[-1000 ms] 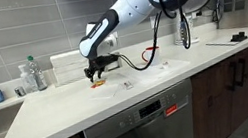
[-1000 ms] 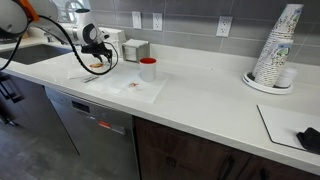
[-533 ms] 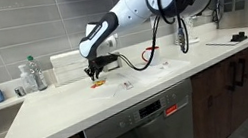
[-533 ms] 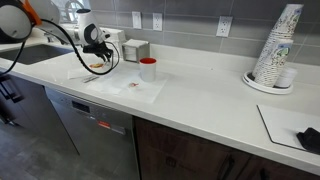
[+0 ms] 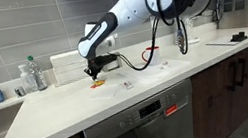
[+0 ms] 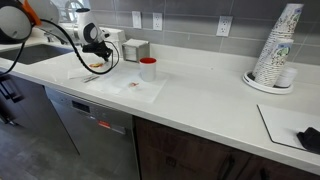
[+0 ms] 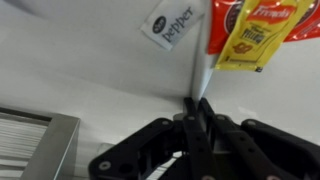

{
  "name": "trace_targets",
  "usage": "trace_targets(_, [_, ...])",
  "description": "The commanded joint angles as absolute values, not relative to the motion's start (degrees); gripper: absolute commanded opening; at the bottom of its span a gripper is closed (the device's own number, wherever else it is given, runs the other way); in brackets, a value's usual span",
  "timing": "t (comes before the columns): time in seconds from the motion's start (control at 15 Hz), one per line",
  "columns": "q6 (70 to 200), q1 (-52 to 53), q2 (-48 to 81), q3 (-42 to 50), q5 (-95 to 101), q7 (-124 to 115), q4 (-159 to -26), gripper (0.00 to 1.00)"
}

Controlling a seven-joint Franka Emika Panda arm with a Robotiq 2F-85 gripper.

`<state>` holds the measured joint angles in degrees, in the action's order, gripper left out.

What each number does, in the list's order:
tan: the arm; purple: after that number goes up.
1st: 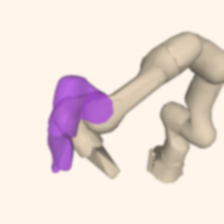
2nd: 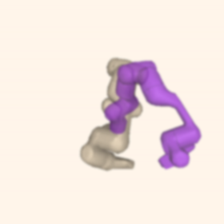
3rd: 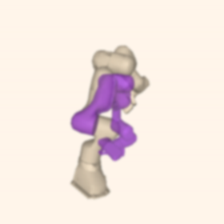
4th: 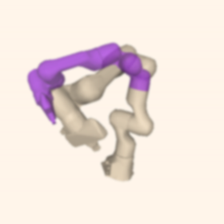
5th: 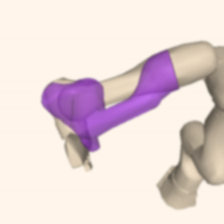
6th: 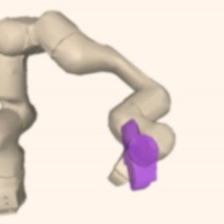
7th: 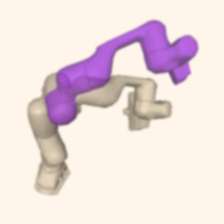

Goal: Pick up the spoon near the orange and the yellow sachets and move it to the right on the paper towel

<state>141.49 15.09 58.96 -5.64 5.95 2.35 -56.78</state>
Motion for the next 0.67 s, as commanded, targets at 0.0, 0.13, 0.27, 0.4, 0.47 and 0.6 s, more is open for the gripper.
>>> trace_targets(0.0, [139.35,15.67,60.45,-5.12,6.34,2.04,-54.83,0.02])
trace_targets(0.13, [139.61,15.56,60.11,-5.31,6.19,2.10,-54.97,0.02])
trace_targets(0.27, [139.64,15.48,59.46,-5.41,6.05,1.99,-55.31,0.02])
trace_targets(0.4, [139.37,15.48,58.64,-5.44,6.04,1.95,-55.79,0.02])
trace_targets(0.47, [139.22,15.43,58.07,-5.53,5.95,1.93,-56.07,0.02])
trace_targets(0.6, [139.42,15.32,56.96,-5.53,5.93,1.95,-56.69,0.02])
